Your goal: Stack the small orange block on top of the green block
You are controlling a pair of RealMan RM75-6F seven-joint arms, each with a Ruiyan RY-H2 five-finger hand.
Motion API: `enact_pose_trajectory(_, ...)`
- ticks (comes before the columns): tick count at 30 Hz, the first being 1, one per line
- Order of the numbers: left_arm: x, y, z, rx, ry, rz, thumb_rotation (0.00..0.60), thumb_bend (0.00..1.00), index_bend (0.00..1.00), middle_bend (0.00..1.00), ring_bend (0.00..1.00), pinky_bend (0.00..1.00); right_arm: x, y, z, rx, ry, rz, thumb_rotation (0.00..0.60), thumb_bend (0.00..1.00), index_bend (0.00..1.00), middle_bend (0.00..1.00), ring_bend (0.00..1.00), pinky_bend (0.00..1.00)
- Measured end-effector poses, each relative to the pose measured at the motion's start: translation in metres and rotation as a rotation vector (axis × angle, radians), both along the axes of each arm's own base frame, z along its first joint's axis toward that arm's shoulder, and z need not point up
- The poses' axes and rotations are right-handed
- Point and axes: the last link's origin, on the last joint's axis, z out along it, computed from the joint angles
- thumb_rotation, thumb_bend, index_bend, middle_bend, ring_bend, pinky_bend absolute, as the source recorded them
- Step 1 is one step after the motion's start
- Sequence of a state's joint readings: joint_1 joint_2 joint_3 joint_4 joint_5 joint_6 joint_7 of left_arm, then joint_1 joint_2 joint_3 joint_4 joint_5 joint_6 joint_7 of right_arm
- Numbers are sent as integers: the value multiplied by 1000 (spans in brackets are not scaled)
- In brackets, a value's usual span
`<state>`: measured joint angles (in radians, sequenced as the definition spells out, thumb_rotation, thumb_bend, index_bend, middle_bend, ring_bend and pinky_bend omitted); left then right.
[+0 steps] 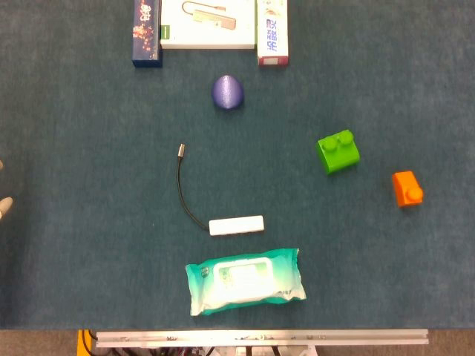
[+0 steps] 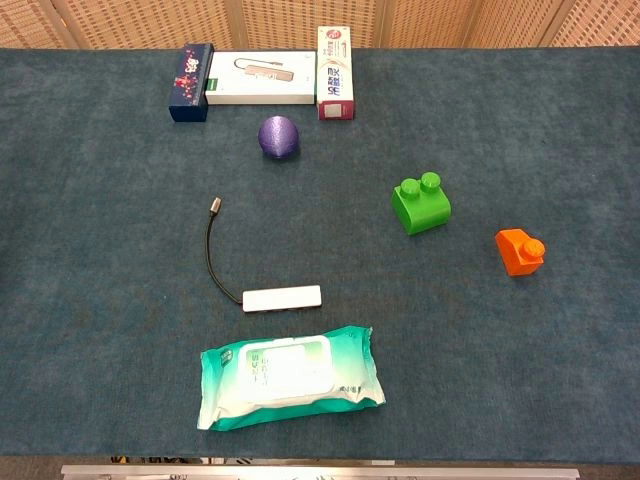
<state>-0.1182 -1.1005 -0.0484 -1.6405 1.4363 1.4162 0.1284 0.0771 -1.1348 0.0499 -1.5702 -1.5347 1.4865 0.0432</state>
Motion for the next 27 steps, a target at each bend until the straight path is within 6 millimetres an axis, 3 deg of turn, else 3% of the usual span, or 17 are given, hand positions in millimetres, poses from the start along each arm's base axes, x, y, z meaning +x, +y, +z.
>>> enact_pose_trajectory(13,-1,-4,3,11,-11,9,600,110,441,422,298,363,4,-4,-5,38,-6,23,600,145,195,214,209,471)
enact_pose_trajectory(20,-2,-5,3,9,-17,16,600,110,442,422,298,364,8,-4,-6,47,-22,58,600,144,268,248,209,471)
enact_pose_trajectory(27,-1,-6,3,6,-21,15,600,110,442,422,299,364,9,-11,-11,71,34,90,600,144,277,250,204,451)
